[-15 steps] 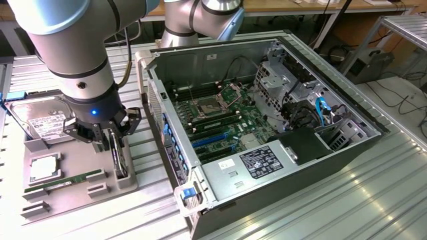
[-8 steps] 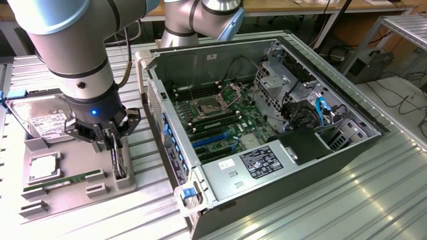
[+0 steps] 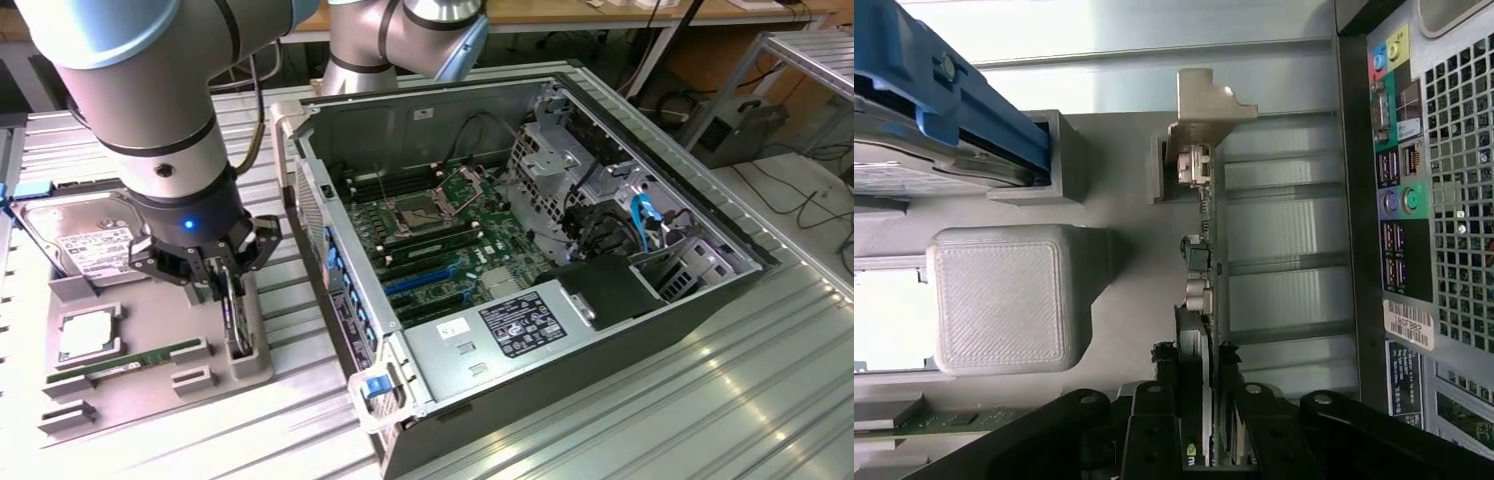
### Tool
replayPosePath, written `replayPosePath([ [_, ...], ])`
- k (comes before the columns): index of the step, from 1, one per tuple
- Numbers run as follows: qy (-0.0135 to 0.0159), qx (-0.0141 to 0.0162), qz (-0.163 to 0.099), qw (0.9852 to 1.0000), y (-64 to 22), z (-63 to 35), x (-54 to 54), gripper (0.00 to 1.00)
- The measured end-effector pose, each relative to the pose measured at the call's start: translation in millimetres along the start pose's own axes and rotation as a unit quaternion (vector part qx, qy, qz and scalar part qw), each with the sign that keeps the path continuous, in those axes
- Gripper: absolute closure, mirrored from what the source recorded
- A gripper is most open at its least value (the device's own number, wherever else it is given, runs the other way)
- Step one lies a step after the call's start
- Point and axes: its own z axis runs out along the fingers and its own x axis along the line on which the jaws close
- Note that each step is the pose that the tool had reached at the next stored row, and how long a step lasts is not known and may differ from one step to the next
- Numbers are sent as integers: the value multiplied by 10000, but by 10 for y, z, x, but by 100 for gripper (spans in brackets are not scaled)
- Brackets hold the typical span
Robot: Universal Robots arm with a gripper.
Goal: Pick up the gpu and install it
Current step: 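Pick up the gpu and move the gpu toward the slot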
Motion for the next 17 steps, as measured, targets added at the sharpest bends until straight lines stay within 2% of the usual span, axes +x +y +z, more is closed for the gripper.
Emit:
replayPosePath([
  [7,9,-16,-363,9993,-1,-11,-1,74],
  [17,11,-29,-386,9993,2,-98,-14,74],
])
